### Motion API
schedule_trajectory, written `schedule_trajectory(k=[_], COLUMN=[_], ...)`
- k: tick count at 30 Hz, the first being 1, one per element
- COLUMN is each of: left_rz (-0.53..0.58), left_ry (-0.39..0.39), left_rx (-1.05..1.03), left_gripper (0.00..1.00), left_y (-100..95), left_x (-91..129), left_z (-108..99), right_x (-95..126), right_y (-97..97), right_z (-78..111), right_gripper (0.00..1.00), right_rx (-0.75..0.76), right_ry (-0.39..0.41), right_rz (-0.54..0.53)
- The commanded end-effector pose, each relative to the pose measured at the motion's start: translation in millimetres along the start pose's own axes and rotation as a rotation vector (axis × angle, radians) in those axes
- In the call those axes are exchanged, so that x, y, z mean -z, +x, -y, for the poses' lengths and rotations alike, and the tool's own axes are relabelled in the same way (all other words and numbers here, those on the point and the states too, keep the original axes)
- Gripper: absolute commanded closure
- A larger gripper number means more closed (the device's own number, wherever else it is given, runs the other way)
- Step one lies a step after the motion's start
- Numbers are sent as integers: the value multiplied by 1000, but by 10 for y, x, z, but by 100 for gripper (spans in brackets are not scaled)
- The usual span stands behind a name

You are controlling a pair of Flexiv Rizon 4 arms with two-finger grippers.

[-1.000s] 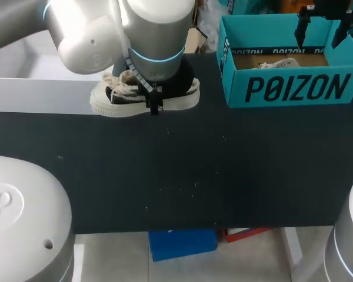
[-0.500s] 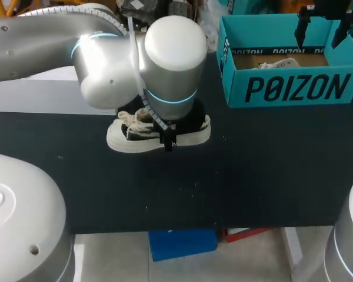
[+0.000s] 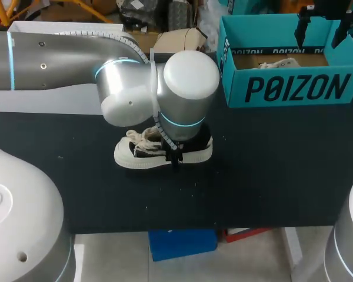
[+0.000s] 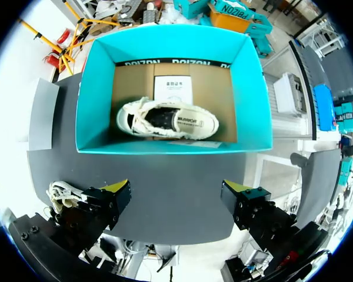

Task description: Take the shoe out of the shoebox, open the shoe tongue, remove and reinsert the insole, then place the shoe into the shoebox

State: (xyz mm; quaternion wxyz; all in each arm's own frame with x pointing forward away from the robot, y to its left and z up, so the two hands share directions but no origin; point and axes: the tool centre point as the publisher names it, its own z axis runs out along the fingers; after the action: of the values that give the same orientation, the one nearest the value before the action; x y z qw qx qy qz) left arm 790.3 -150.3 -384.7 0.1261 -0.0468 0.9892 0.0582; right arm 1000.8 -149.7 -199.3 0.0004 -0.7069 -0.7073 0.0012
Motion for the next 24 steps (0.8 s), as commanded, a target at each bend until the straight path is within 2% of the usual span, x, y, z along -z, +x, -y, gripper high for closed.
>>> schedule_trajectory(k=[1,3,4,5,11,17,20,24], left_rz=[-3,-10,-16,-15,-22,-19,-25,-50], left_ry=[-9,-11,-8,-6,57,148,222,329], left_rx=[-16,-30,-38,-41,-64,-68,-71,-70], left_gripper=[100,100,9,0,0,0,0,0], left_y=[2,16,25,35,30,-29,-68,-130], left_x=[-170,-200,-200,-181,215,786,1040,1202], left_z=[73,87,91,91,37,-66,-168,-358], right_x=[-3,-3,-3,-3,-3,-3,-3,-3], right_y=[-2,-2,-2,-2,-2,-2,-2,-2], right_z=[1,1,1,1,1,1,1,1], right_gripper=[0,0,0,0,0,0,0,0], right_rx=[0,0,0,0,0,0,0,0], right_ry=[0,0,0,0,0,0,0,0], right_rz=[0,0,0,0,0,0,0,0])
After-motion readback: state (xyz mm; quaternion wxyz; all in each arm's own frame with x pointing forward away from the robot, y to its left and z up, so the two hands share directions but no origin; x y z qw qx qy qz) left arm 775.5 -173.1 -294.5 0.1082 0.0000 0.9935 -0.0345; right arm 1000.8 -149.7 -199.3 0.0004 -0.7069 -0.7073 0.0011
